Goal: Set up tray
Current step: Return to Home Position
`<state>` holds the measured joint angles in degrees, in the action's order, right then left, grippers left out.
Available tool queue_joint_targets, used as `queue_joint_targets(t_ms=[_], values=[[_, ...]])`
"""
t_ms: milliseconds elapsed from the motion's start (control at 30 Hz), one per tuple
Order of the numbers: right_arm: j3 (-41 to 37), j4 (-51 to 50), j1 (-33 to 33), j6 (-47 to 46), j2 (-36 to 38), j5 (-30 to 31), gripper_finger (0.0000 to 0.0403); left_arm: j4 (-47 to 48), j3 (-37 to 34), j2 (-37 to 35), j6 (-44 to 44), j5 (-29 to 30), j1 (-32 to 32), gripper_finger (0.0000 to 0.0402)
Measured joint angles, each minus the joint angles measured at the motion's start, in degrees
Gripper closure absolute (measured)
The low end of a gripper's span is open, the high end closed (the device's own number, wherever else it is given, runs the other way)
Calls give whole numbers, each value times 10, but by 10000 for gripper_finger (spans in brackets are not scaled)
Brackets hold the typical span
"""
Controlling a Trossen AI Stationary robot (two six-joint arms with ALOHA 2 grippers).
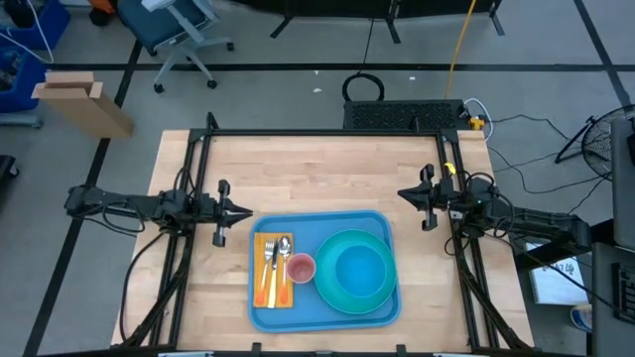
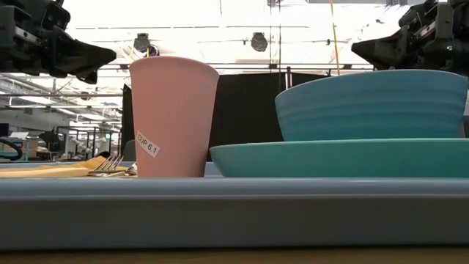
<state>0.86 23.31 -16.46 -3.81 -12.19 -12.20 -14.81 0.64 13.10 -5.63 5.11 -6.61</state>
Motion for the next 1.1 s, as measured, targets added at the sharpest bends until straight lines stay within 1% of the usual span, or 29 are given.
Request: queue_joint_targets(t_ms=[1100], values=[[0,0,0,0,0,1,403,0,0,0,-1,0,0,366]])
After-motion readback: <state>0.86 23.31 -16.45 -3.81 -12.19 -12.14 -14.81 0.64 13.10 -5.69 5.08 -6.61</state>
